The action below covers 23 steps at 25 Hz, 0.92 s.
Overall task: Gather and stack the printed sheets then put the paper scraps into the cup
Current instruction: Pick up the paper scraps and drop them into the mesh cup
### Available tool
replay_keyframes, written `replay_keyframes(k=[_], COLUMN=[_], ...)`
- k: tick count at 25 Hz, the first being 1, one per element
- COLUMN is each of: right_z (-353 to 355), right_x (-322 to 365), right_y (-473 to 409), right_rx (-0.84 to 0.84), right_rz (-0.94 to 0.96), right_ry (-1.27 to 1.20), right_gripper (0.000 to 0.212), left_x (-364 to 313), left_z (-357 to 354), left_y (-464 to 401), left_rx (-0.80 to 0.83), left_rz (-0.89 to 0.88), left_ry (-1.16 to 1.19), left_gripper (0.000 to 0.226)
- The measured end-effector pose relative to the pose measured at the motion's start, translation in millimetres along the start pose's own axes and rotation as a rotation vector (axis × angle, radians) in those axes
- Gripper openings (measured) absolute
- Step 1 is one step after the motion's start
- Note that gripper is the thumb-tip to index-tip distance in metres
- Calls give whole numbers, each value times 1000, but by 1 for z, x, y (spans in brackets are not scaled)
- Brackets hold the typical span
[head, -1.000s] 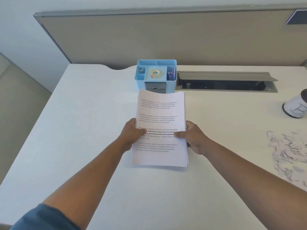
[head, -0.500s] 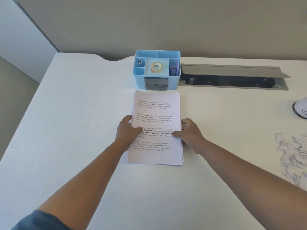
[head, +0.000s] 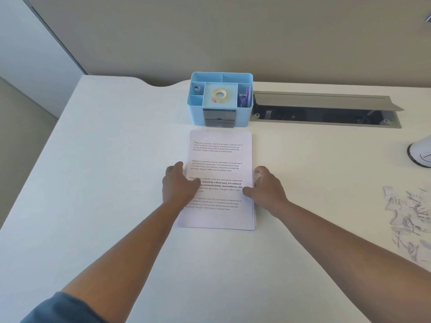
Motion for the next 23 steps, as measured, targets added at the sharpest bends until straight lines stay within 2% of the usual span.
replay_keyframes(k=[1, 3, 12, 18, 23], right_z=[4, 15, 120, 222, 302], right_x=[-2, -7, -73, -172, -254], right_y=[3, 10, 58, 78, 78], right_rx=[-8, -41, -247, -380, -407], right_rz=[15, 28, 92, 136, 127], right_ry=[15, -2, -72, -17, -57], right_gripper=[63, 69, 46, 41, 39], left_x=[-1, -14, -123, -211, -266], left_z=[-1, -2, -69, -147, -219], left_y=[2, 12, 97, 179, 232], left_rx=[-14, -62, 49, 155, 212], left_rz=[-32, -160, -613, -774, -788], left_ry=[-71, -160, -61, -74, -123], left_gripper=[61, 68, 50, 44, 47])
Point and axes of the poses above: each hand's wrist, its own y-axis away from the middle knuckle, its own z-axis out of the back of the hand, x = y × z, the point moved 5 cm from there along -y, towards the middle knuckle, and after that the axes turned 9 degrees about -x, right-handed, at the moved point
